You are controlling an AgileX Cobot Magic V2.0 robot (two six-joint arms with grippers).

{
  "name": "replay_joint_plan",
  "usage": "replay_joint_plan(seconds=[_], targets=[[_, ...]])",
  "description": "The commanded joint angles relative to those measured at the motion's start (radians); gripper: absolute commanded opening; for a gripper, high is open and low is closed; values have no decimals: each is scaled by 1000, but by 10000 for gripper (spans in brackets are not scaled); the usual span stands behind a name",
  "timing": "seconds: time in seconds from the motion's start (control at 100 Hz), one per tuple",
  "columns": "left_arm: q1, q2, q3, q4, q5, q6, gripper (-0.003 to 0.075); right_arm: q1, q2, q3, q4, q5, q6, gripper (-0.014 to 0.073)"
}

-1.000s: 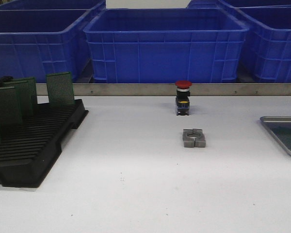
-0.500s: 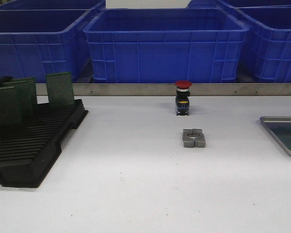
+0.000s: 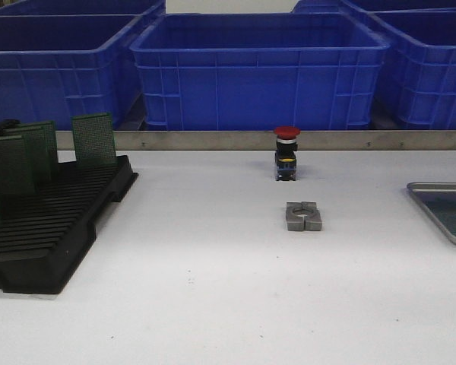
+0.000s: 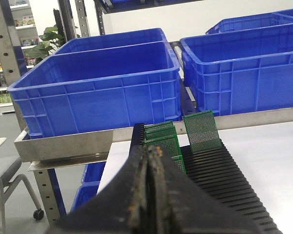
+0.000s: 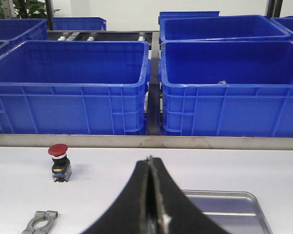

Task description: Place circuit board on tray

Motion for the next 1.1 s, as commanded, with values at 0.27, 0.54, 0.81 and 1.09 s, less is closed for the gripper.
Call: replay_joint_plan(seconds=[0.27,0.54,0.81,1.09], targets=[[0,-35,-1,-1,-75,-8,-18,1,-147,97,-87,-103,78,-68],[0,-35,-1,-1,-75,-8,-18,1,-278,184,-117,-109,79,-68],[0,-35,-1,-1,-75,-8,-18,1,-278,240,-129,-169,81,-68],[0,-35,-1,-1,-75,-8,-18,1,-278,312,-131,-241,101,-68]])
